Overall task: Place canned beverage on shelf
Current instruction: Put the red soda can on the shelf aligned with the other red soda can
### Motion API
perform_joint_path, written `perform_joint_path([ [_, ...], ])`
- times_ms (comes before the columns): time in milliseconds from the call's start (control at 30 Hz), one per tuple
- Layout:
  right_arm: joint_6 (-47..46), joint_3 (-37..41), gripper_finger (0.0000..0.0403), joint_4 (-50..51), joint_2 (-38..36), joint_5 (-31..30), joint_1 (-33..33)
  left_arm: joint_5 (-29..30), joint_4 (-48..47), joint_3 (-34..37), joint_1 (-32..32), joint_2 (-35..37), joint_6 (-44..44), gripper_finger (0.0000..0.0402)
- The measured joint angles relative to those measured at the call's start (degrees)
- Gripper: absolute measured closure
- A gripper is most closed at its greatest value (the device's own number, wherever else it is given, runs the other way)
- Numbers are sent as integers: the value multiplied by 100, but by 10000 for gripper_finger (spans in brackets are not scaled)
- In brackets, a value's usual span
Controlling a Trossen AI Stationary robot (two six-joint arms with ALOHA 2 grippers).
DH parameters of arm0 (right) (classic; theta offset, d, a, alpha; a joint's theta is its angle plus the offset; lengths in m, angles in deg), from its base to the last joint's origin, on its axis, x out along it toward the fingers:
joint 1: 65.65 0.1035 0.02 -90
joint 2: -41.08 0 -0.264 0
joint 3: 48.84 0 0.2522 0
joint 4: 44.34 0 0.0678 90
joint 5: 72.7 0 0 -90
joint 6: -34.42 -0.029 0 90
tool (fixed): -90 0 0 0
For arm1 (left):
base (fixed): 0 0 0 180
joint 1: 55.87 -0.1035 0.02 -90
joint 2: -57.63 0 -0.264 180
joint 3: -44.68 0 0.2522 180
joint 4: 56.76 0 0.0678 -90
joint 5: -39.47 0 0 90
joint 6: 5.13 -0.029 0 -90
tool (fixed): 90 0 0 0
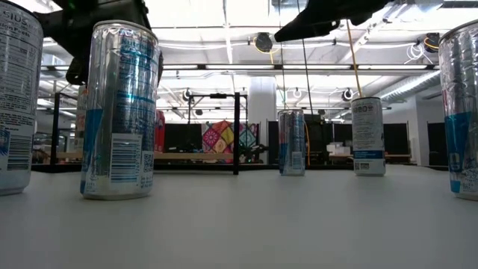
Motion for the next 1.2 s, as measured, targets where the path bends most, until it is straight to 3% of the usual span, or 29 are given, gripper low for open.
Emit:
perform_joint_path([
  [367, -212, 0, 96, 0, 2, -6, 2, -165, 61, 2, -579, -264, -6, 103],
  [1200, -197, 0, 96, 15, 2, -9, 0, -196, 505, 4, -895, -654, -8, 102],
])
